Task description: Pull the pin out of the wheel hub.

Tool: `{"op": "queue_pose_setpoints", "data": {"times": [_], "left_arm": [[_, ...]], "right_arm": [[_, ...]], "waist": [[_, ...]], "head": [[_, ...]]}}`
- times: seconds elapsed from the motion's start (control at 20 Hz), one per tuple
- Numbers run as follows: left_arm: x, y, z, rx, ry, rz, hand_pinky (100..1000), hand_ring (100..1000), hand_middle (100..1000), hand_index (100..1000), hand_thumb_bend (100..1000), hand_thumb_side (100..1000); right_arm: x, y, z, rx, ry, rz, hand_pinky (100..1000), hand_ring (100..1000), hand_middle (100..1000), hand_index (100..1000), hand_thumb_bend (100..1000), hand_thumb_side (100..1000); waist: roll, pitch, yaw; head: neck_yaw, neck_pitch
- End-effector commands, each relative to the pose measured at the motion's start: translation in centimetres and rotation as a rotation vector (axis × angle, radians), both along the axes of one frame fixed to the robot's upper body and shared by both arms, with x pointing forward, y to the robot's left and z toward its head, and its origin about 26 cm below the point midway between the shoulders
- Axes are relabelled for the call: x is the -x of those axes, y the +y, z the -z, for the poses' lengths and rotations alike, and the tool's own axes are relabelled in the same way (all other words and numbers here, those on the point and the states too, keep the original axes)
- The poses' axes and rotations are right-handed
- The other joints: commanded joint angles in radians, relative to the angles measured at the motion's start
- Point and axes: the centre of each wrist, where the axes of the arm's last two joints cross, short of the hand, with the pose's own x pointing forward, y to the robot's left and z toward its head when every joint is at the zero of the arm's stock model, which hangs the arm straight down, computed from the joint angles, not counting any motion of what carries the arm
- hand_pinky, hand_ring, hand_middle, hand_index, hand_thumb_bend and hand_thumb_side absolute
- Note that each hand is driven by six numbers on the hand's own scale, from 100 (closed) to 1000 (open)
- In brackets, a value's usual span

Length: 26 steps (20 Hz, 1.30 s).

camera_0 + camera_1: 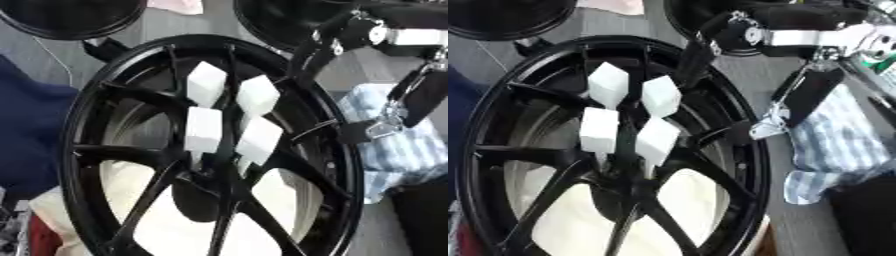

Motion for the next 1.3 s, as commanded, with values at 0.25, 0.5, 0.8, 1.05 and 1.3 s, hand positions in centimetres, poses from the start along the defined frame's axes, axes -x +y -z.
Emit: {"op": "queue_pose_setpoints", "data": {"times": [0.25,0.5,0.8,1.05,1.3], "left_arm": [[-0.1,-0.3,-0.9,-0.019,-0.037,0.019,840,641,638,749,100,783],[-0.3,-0.5,-1.1,-0.025,-0.044,0.020,840,640,638,749,100,786],[-0.5,-0.8,-1.3,-0.036,-0.049,0.020,841,628,638,749,100,792],[-0.7,-1.0,-1.5,-0.041,-0.053,0.022,842,628,638,749,100,796],[-0.8,-1.1,-1.7,-0.044,-0.052,0.024,842,628,639,749,100,798]], "right_arm": [[-1.8,-0.8,0.1,-0.033,-0.015,0.115,824,787,744,769,444,196],[-2.6,-1.0,0.4,-0.089,-0.004,0.161,827,786,745,763,430,195],[-3.0,-0.9,0.8,-0.104,0.012,0.182,829,787,750,765,433,206],[-3.1,-0.5,1.2,-0.088,0.044,0.181,835,796,766,777,456,224],[-3.2,-0.5,1.4,-0.090,0.074,0.188,836,796,767,776,461,228]], "waist": [[0.000,0.003,0.014],[-0.008,0.018,0.026],[-0.023,0.035,0.040],[-0.035,0.046,0.048],[-0.042,0.050,0.052]], "head": [[-0.015,0.026],[-0.018,0.028],[-0.015,0.020],[-0.008,0.015],[-0.010,0.008]]}}
